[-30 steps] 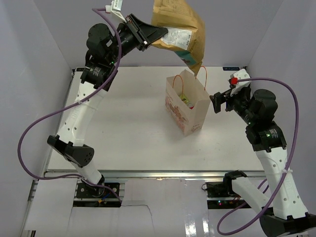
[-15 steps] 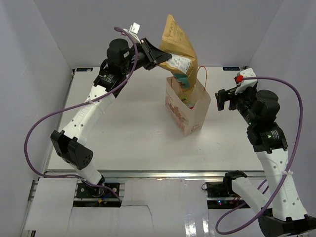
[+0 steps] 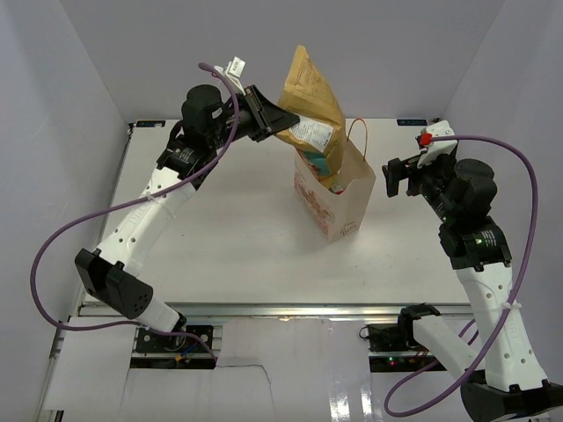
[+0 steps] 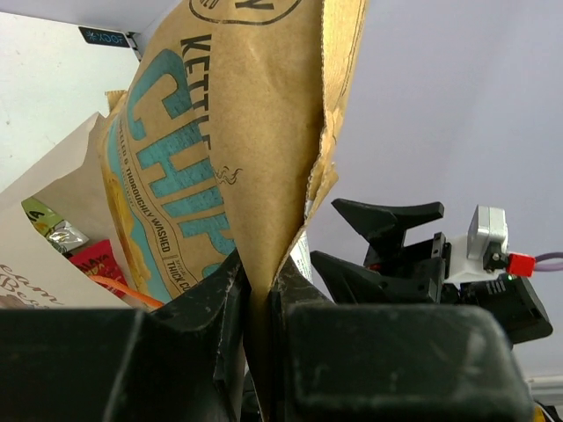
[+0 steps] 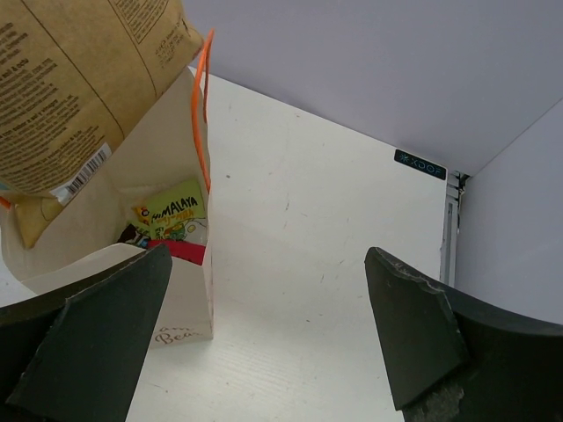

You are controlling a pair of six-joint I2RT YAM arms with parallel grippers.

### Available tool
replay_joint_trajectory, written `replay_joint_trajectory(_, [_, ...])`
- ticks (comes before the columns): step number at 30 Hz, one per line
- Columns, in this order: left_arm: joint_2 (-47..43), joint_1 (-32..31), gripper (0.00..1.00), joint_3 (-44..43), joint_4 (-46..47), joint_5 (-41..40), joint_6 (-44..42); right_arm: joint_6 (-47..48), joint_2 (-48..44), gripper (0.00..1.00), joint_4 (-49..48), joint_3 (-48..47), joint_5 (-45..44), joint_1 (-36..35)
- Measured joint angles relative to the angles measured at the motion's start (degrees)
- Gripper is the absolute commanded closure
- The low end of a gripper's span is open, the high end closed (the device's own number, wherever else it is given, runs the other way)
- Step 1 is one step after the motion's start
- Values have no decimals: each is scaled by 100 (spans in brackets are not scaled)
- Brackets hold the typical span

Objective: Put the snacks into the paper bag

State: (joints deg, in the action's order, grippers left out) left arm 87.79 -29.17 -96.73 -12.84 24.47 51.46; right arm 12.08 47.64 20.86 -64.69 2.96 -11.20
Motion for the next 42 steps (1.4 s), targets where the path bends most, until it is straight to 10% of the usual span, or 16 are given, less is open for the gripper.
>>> replay_joint_trajectory(28, [-638,-105,98,1248,437,-398,411,-17,4,4,-50,181,20,0])
replay_joint_trajectory(31, [-614,-146,89,1259,442,-417,435,-17,2,4,-68,181,20,0])
replay_joint_trajectory(36, [-422,-221,28,1176,505,-400,415,-20,-4,4,-109,184,20,0])
replay_joint_trajectory(42, [149,-271,14,103,389,-354,153,-17,-2,5,-127,192,33,7])
